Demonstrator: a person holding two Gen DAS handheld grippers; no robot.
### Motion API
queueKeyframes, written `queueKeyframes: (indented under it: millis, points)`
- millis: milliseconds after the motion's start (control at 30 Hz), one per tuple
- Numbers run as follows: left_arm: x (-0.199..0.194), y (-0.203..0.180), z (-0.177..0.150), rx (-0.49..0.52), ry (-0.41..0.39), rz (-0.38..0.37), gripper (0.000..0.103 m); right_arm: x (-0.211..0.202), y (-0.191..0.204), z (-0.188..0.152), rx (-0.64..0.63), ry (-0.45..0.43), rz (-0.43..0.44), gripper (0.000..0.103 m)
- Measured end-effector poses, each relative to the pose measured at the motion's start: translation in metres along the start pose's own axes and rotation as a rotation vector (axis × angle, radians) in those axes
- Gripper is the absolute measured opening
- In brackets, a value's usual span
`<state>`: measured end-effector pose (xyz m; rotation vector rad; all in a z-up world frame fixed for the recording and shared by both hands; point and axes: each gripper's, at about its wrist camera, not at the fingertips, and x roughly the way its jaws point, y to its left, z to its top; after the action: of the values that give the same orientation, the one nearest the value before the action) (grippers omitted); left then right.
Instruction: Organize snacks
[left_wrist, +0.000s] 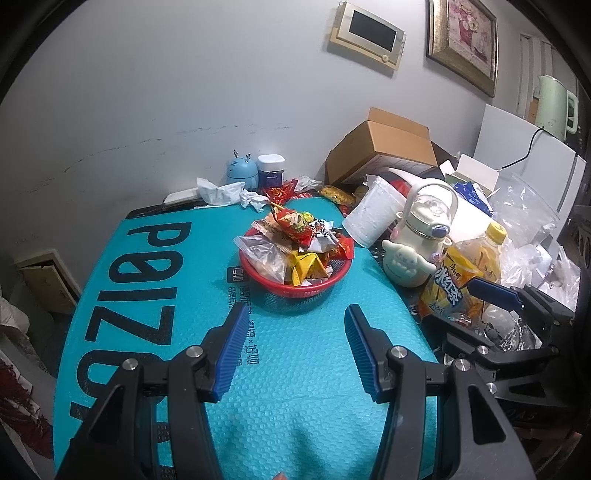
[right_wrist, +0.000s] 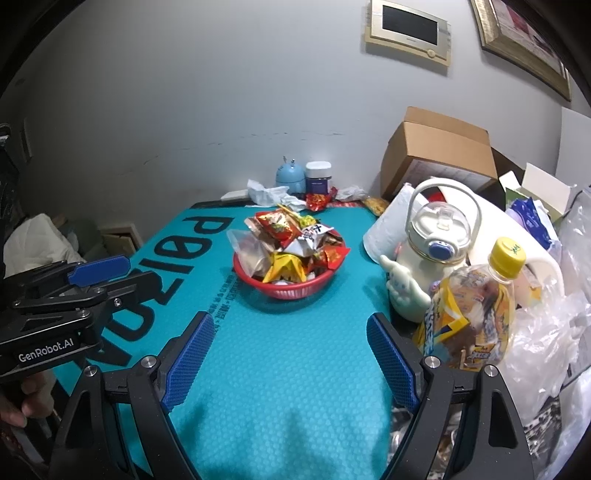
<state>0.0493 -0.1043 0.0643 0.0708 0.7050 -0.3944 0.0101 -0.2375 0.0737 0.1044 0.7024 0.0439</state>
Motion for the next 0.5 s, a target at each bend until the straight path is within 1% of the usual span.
queueKeyframes:
  millis: [500]
  points:
    - [0.0032,-0.0011,-0.0001,0.019,0.007,0.019,0.053,0.0070,-0.0013,-0.0022,-0.004,0.014,-0.001,0.086]
